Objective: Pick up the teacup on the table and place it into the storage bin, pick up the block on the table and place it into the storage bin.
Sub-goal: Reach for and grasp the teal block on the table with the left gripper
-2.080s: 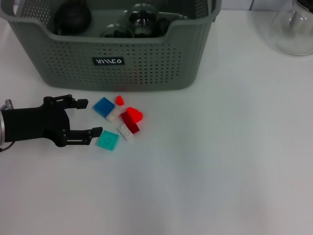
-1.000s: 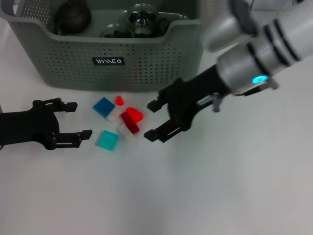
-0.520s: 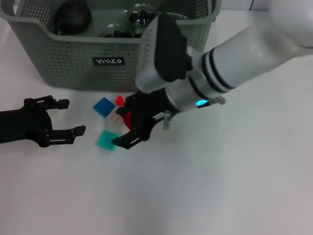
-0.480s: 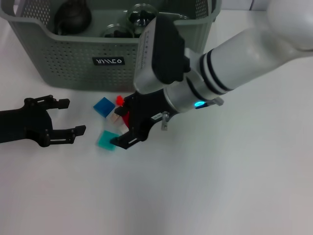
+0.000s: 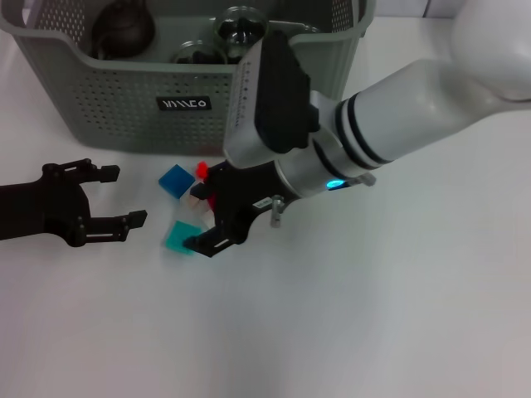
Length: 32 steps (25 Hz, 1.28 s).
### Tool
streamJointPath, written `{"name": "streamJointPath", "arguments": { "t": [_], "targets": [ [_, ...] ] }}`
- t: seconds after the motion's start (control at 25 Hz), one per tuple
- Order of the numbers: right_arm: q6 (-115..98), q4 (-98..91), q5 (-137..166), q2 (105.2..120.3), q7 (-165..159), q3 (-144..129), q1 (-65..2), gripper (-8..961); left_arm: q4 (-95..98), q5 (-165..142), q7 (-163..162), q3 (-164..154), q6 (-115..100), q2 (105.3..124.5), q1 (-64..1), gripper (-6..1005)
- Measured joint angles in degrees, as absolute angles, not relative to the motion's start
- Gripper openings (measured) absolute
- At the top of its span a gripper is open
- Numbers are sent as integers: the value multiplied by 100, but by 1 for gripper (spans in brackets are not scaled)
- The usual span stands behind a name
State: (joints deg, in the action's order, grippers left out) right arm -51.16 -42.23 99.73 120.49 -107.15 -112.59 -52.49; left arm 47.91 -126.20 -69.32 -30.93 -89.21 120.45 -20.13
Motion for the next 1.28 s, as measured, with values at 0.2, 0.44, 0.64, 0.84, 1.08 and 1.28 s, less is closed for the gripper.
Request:
{"name": "streamJointPath", "arguments": {
  "t": [0.2,0.44,0.64,0.84,1.08,1.28],
  "targets": [
    [-5788,-4230,10419,12025,-10791,-10720,-5225,799,4861,-12621,-6934,-3094,-8933,12037,-1970,856],
    [-6658,-4241,11160,12023,-10816,-9785,-5172,797,4869,-12621,-6943,-3094,-8939,12034,-1960,858],
    [-7423,-4502,11481,12004,-10767,-9085,-5004,796,4870,-12621,-6943,-3086,-9090,12021,-1960,853],
    [-8653,-4896,11615,11902,-10957,-8320,-4768,794,4870,-12620,-6943,-2913,-9574,11953,-1997,848],
    [-9784,-4906,11815,11729,-11224,-7380,-4564,794,5136,-12616,-6943,-3043,-10326,11926,-2095,842],
    [-10095,-4911,11822,11581,-11314,-7013,-4258,795,5888,-12765,-7270,-3935,-10308,12035,-2232,837]
  ]
}}
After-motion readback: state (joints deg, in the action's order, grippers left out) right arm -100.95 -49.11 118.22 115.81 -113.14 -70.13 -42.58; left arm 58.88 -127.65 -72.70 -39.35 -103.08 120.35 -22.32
